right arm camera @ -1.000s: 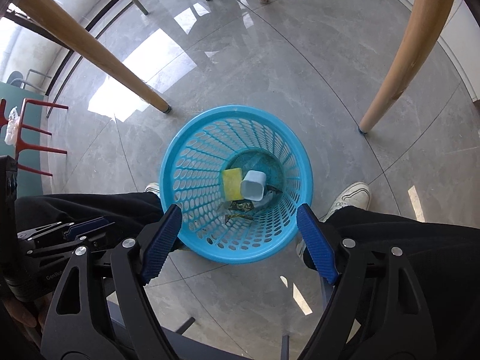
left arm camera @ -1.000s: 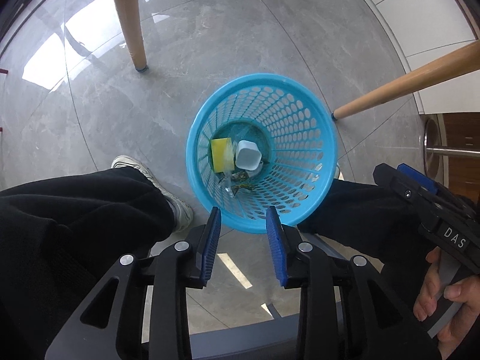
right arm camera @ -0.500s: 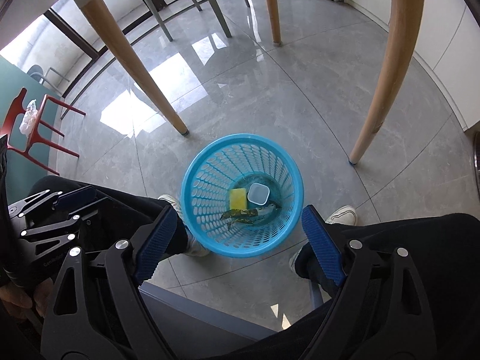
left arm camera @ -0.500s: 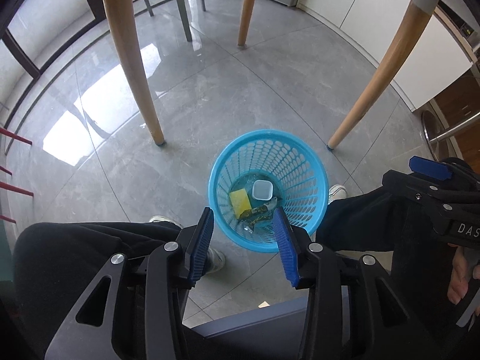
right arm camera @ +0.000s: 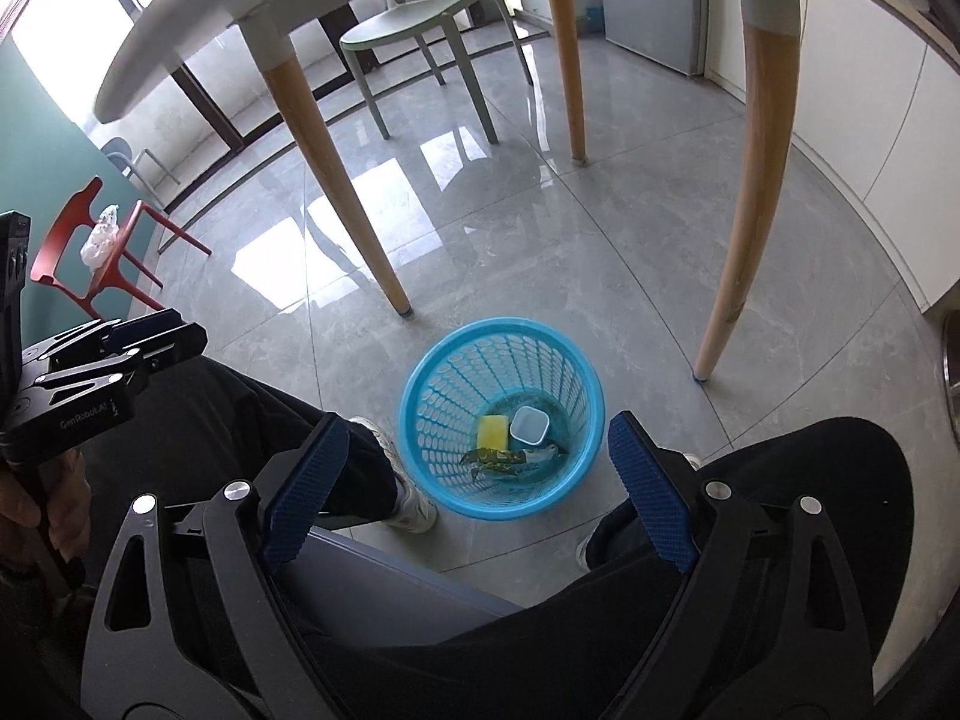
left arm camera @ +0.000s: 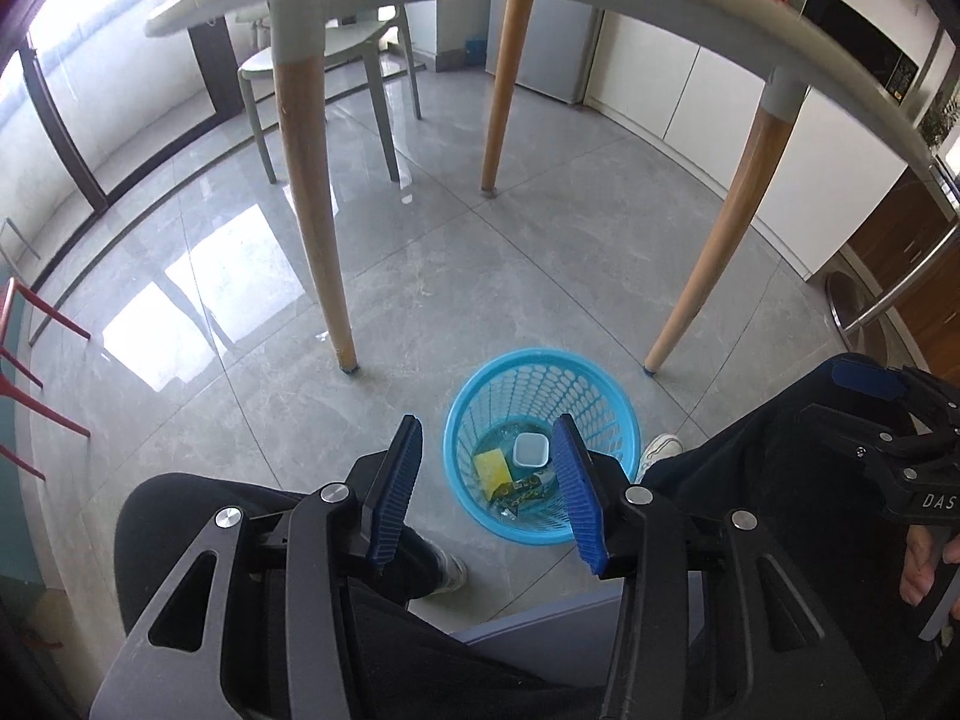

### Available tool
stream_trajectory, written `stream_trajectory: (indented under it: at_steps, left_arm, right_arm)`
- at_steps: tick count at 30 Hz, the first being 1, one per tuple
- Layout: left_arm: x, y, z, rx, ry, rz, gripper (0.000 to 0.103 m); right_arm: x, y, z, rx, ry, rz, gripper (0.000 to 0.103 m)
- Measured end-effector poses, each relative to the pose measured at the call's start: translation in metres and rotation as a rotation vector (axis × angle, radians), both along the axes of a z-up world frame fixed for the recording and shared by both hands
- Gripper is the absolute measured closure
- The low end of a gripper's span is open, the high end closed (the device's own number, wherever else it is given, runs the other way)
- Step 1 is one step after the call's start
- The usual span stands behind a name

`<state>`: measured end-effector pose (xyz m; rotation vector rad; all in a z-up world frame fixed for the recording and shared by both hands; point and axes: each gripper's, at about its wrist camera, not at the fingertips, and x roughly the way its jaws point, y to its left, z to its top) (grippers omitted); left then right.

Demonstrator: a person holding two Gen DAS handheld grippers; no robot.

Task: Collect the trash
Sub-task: 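Raise both tools back toward the table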

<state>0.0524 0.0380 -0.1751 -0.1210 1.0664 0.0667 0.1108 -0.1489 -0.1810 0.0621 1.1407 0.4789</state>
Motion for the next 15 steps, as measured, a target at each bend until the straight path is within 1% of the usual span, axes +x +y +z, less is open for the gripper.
stream_trajectory:
  at_steps: [2,5,7,10,13,15]
  left_arm:
    - [-0.003,0.001,0.013,0.001,-0.031,0.001,0.056]
    - [-0.008,0.003,0.033,-0.006,-0.082,0.006,0.055]
    - [-0.011,0.004,0.049,-0.003,-0.126,0.010,0.055]
    - [-0.014,0.004,0.065,0.015,-0.178,0.006,0.052]
    - [-0.015,0.006,0.080,0.012,-0.215,0.005,0.050]
    - [-0.016,0.009,0.092,0.009,-0.247,0.003,0.046]
  right_arm:
    - [-0.007,0.000,0.017,0.004,-0.040,0.011,0.019]
    - [-0.019,0.006,0.047,-0.030,-0.130,0.053,0.018]
    - [-0.024,0.008,0.064,-0.015,-0.163,0.068,0.015]
    - [-0.026,0.011,0.089,0.011,-0.210,0.074,0.015]
    - [-0.027,0.013,0.111,0.037,-0.259,0.066,0.015]
    - [-0.026,0.011,0.126,0.056,-0.295,0.057,0.015]
